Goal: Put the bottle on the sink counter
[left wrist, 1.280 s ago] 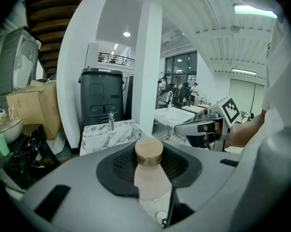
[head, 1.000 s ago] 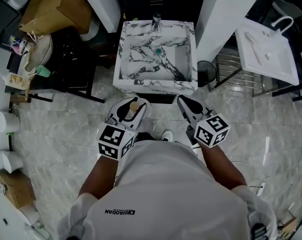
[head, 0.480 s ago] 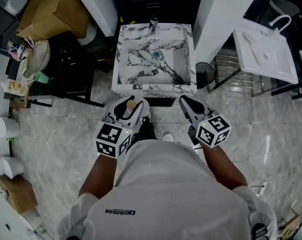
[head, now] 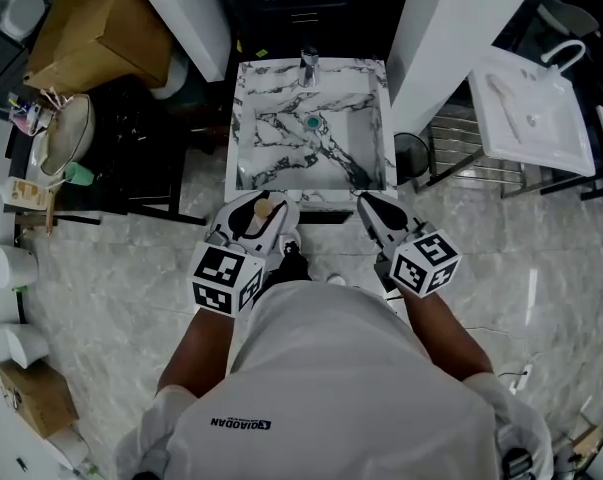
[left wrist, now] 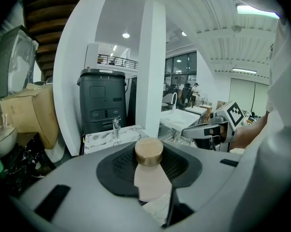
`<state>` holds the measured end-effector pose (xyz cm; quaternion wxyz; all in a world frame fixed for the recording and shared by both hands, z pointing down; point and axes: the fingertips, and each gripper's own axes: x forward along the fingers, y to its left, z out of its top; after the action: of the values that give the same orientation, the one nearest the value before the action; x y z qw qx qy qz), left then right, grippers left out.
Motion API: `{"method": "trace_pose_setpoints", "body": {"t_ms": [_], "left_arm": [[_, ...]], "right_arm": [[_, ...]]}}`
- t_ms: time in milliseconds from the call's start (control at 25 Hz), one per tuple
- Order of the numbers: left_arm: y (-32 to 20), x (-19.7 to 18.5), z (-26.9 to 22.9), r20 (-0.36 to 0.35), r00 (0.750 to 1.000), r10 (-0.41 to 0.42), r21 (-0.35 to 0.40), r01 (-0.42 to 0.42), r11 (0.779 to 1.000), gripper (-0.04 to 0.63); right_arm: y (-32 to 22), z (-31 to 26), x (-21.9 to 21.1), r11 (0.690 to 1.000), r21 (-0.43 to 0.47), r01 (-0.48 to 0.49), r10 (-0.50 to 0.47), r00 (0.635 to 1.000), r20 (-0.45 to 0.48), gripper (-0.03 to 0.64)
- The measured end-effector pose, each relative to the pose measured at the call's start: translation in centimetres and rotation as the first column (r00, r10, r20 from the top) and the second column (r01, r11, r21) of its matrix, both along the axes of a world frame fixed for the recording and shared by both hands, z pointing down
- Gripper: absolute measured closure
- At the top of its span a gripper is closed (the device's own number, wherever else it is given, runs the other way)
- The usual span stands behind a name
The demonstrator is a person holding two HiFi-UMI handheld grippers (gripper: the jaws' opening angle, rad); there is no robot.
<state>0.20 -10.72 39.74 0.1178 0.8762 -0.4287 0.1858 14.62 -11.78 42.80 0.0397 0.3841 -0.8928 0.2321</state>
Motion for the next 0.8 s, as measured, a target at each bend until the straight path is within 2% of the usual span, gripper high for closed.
{"method": "trace_pose_setpoints", "body": {"t_ms": [400,800], "left_arm": [[-6.2,-2.5,0.6,0.005,1.000,0.016,-0.018,-0.016,1.000,0.459],[-11.3,-5.5,1.0,-0.001,0.998,0.063,-0.020,-0.063,0.998,0.459]], "right_arm": [[-6.1,0.1,-1.9,1.000,-0.009,-0.020,0.019,1.000,-0.019,0.575],[-10.8,0.2,-5.7,0.999,-0.011,-0.032,0.032,0.998,-0.051,0.575]]}}
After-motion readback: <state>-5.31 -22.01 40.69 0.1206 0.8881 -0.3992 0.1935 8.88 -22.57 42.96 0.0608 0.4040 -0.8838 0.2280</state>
